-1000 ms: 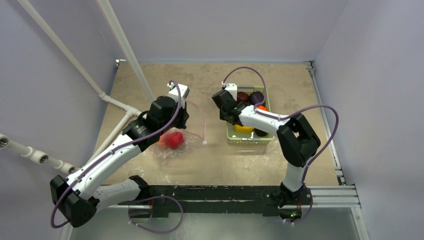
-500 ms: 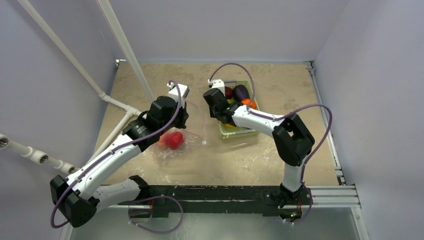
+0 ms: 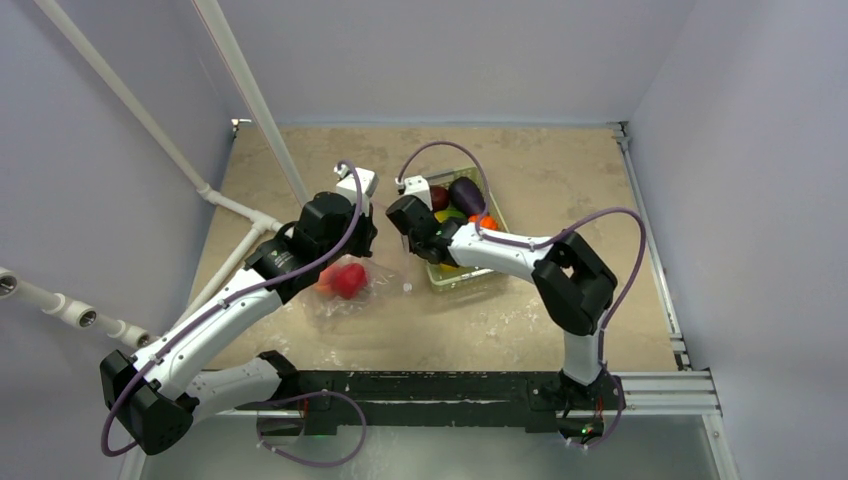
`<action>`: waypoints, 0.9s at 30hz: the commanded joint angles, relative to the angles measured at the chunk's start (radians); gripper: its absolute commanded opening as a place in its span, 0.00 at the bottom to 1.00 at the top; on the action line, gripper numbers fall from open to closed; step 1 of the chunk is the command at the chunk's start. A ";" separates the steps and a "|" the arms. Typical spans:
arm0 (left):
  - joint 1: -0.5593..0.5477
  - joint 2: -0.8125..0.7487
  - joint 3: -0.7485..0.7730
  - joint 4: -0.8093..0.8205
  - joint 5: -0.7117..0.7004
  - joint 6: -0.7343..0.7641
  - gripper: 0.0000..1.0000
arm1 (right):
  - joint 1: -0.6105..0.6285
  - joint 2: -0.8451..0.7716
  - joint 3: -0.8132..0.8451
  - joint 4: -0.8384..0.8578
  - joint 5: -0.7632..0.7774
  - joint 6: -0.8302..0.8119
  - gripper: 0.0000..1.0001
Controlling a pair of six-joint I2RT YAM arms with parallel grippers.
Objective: Place the food in the zip-top bag and seal the zipper
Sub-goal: Adjust the bin at the center of the board.
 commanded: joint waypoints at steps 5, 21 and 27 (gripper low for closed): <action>0.001 -0.029 0.006 0.033 -0.008 0.017 0.00 | 0.004 -0.141 0.075 -0.095 0.093 0.082 0.52; 0.001 -0.029 0.006 0.033 -0.008 0.017 0.00 | -0.111 -0.306 -0.010 -0.175 0.166 0.131 0.82; 0.001 -0.026 0.005 0.033 -0.008 0.017 0.00 | -0.180 -0.357 -0.076 -0.131 0.120 0.139 0.93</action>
